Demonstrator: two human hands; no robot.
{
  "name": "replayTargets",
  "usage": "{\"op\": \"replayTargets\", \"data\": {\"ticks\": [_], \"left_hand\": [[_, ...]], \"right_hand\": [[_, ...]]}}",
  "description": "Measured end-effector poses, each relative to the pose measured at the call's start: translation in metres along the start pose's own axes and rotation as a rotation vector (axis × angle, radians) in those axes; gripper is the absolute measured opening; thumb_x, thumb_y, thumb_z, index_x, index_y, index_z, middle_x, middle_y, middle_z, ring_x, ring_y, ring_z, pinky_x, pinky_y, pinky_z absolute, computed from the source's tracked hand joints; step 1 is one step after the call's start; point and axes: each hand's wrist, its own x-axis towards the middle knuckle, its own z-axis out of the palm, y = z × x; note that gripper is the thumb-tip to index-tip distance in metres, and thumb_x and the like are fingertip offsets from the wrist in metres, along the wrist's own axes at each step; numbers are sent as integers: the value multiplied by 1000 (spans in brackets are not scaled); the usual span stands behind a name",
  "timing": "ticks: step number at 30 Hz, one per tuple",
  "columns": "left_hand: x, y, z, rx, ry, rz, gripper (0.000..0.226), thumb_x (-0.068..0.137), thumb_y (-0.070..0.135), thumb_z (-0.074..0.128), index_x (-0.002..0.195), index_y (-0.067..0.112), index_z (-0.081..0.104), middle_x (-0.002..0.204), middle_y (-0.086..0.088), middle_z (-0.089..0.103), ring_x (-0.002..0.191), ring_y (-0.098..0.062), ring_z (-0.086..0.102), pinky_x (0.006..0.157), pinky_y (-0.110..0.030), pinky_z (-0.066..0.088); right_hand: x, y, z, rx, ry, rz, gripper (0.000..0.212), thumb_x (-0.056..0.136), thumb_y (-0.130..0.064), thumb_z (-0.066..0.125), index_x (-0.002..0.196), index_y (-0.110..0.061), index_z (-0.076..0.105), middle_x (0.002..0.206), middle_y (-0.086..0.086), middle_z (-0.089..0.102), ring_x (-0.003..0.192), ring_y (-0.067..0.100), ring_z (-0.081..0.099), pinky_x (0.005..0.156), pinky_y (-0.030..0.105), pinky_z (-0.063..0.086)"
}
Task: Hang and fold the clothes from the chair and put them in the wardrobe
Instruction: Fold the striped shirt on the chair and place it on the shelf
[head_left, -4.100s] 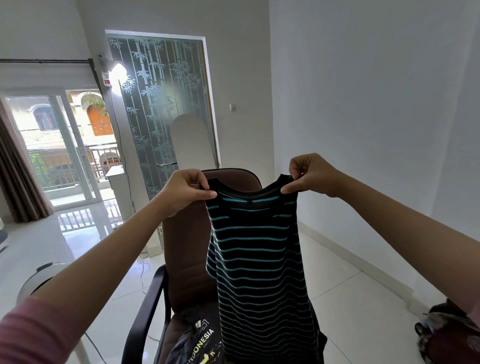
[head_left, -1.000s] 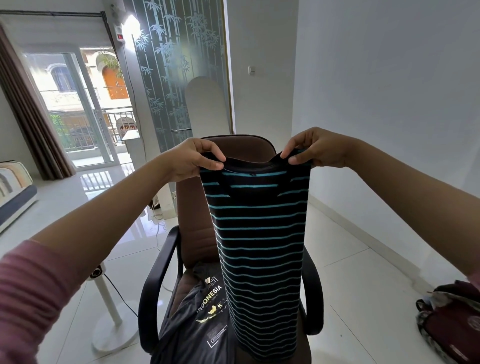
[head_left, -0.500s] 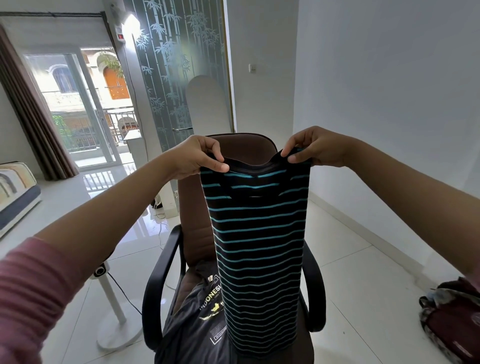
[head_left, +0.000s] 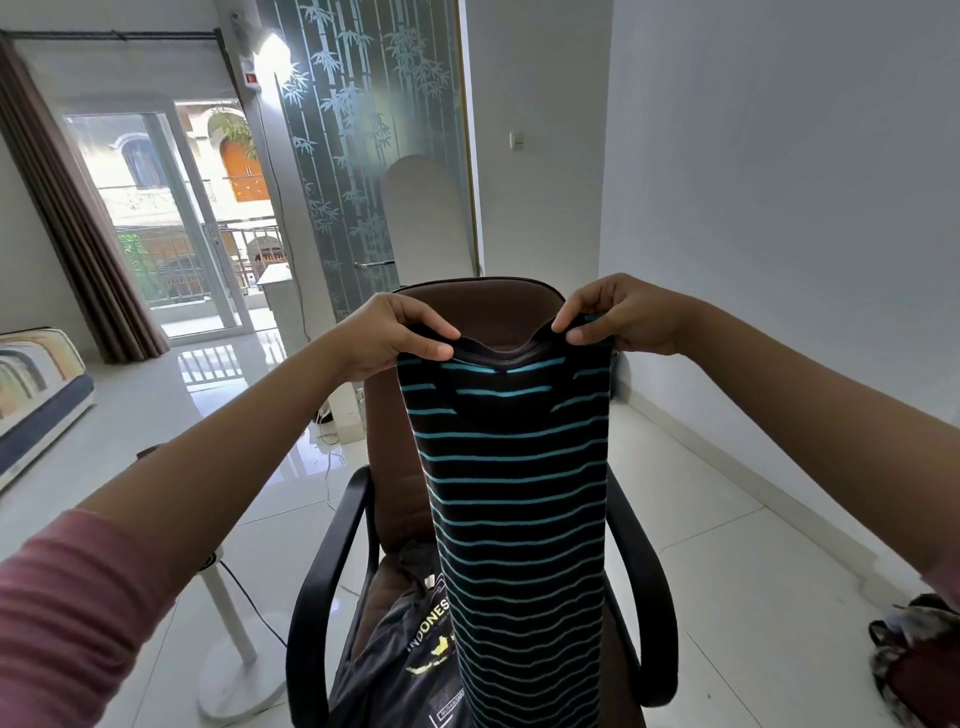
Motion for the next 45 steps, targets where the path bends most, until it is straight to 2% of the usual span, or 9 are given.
{"op": "replayTargets", "data": {"ticks": [4,7,14,18,28,33,36,41,45], "left_hand": [[22,-21,-16,-4,21,-18,24,53,19,85,75,18,78,81,-4,74,80,-20,70,76,-28,58],[42,-37,-30,-9,72,-32,18,59,8,77,75,16,77,79,-6,74,81,-22,69,77,-29,59],[92,-60,-67,-13,135,5,20,59,9,77,79,12,75,76,0,73,77,-16,70,69,-22,57],[118,-68,-87,-11,131,8,19,58,10,77,77,14,75,77,0,73,79,-16,70,69,-21,56],[143,-107,-99,30,70,-47,23,58,10,79,81,12,73,79,0,73,78,-15,70,70,-21,56],[121,-133,-79,79,-23,-107,22,61,8,80,82,11,74,80,0,74,81,-16,70,74,-23,56],[93,-144,-59,68,-52,-139,20,65,0,79,82,10,74,80,1,74,83,-16,70,80,-27,57],[22,-146,-13,53,-108,-175,22,65,-2,79,78,14,75,74,6,73,75,-6,68,72,-16,51],[-50,-142,33,51,-147,-220,21,65,-1,80,78,15,75,76,5,74,76,-5,69,71,-14,50]], "right_hand": [[33,17,-11,24,-18,20,33,86,15,52,86,-9,75,91,6,74,85,17,70,72,20,55],[62,30,-21,21,-27,49,37,86,14,53,83,-14,77,94,6,74,89,17,70,75,21,55],[124,41,-48,21,17,63,27,80,6,60,83,-15,77,96,7,73,91,19,69,77,24,56],[153,44,-60,8,52,83,31,85,10,56,84,-14,76,98,9,72,93,22,69,76,24,56],[183,77,-58,12,77,185,37,87,12,53,82,-15,77,89,2,74,84,15,71,69,21,56],[163,109,-35,53,43,243,27,85,15,54,91,-5,70,85,6,74,79,17,71,66,21,56],[139,126,-15,88,19,275,29,83,14,55,88,-8,73,86,8,74,79,18,71,67,22,57],[79,146,28,150,-36,316,34,82,15,56,80,-13,76,86,10,73,79,19,71,66,21,56],[17,161,73,167,-84,342,34,82,16,57,82,-11,76,90,13,72,81,20,70,71,23,57]]}}
